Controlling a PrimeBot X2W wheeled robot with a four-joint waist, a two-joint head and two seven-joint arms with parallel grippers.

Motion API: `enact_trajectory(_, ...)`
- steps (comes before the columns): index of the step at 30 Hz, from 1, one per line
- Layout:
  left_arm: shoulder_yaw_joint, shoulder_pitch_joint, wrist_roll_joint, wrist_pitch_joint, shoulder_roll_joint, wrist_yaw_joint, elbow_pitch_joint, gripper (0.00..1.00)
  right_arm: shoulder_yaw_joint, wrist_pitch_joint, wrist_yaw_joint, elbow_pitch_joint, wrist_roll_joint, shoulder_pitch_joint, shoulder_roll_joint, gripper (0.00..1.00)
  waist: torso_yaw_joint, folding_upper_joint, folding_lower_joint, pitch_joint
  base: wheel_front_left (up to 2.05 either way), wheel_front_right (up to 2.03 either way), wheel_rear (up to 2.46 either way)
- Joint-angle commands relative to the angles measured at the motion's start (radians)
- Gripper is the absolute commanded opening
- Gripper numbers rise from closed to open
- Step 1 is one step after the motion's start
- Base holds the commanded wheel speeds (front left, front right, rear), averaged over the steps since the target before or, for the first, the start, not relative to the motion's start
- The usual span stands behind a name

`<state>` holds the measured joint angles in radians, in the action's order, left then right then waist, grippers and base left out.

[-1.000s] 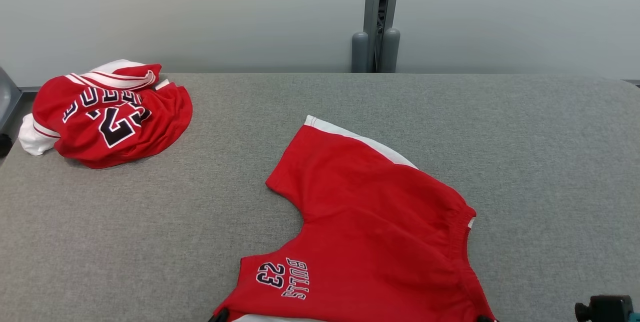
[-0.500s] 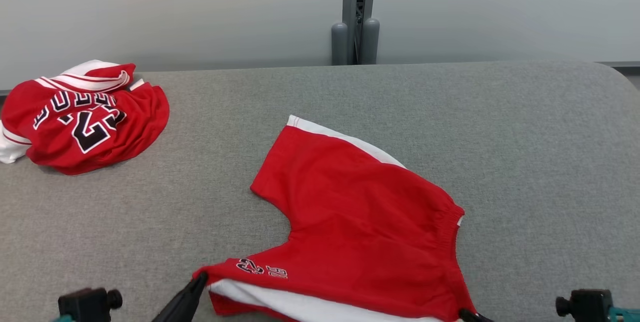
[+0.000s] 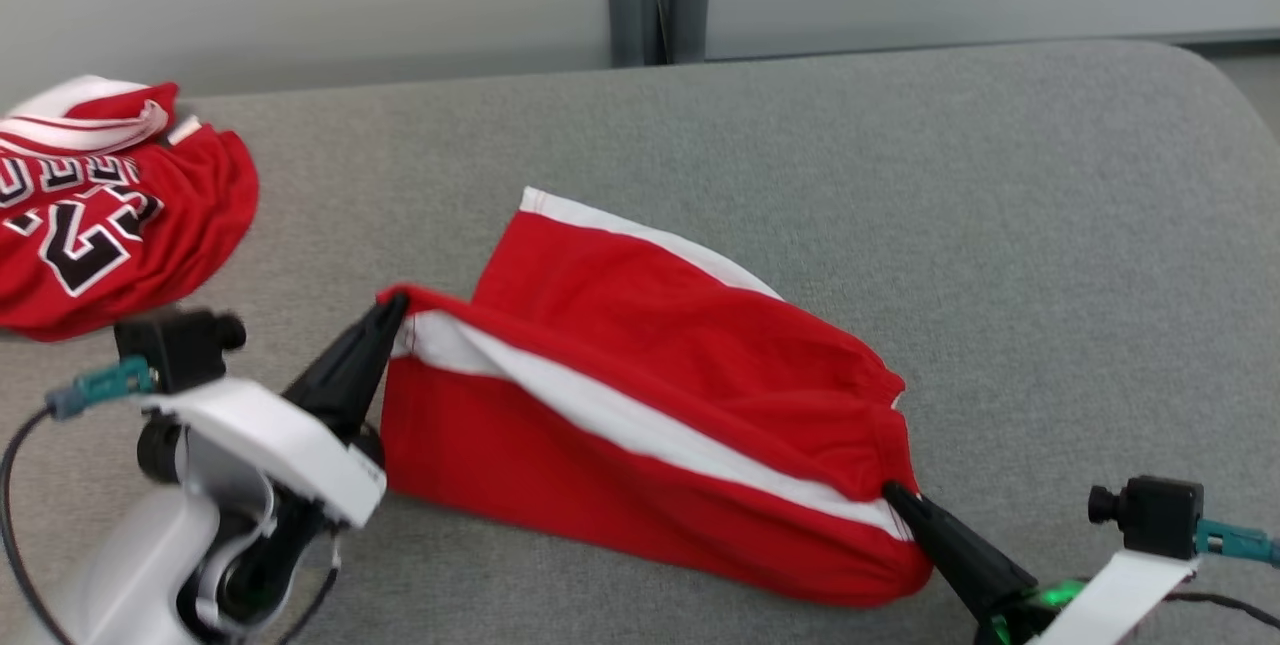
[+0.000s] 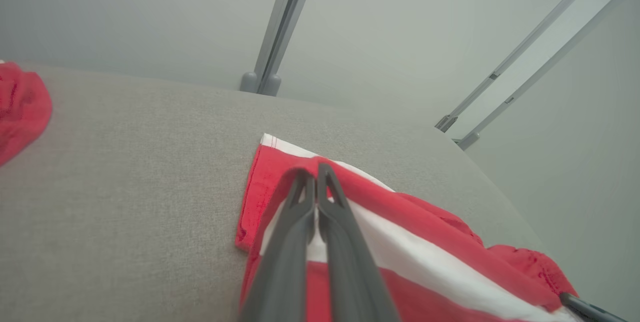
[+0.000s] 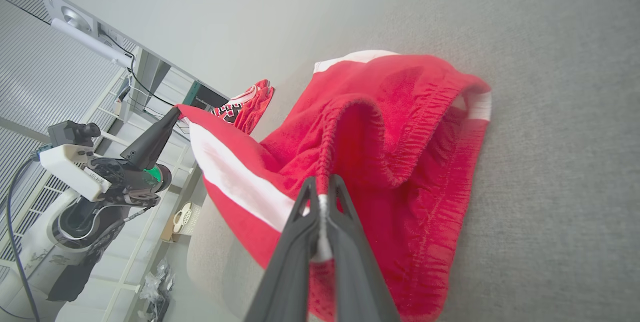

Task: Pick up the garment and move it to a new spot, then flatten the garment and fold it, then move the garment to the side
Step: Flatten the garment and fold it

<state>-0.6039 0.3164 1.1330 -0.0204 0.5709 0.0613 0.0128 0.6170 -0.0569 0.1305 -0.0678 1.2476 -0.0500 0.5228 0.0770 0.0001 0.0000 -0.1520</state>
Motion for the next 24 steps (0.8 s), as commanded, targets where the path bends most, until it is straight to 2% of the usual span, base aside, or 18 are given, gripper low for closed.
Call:
enact_trajectory(1,0.003,0.065,-0.010,0.007,-0.017,-0.012,0.042,0.00,-0.002,-0.021,0.000,0.014,0.002,-0.033,-0.018,0.00,0.031,-0.0001,0.0000,-0.052,0.00,0.00,0.00)
enact_trajectory(12,-0.011,0.400,-0.070,0.049,-0.116,-0.061,0.363,0.00,0.013,-0.115,0.000,0.157,-0.003,-0.211,-0.171,0.00,0.109,-0.0001,0.0000,-0.236,0.00,0.00,0.00)
enact_trajectory(19,-0.031,0.510,-0.100,0.041,-0.165,-0.090,0.526,0.00,0.022,-0.155,0.000,0.251,0.013,-0.295,-0.238,0.00,0.134,-0.0001,0.0000,-0.286,0.00,0.00,0.00)
enact_trajectory(24,-0.052,0.567,-0.123,0.024,-0.203,-0.115,0.651,0.00,0.038,-0.175,0.000,0.323,0.036,-0.327,-0.260,0.00,0.138,-0.0001,0.0000,-0.294,0.00,0.00,0.00)
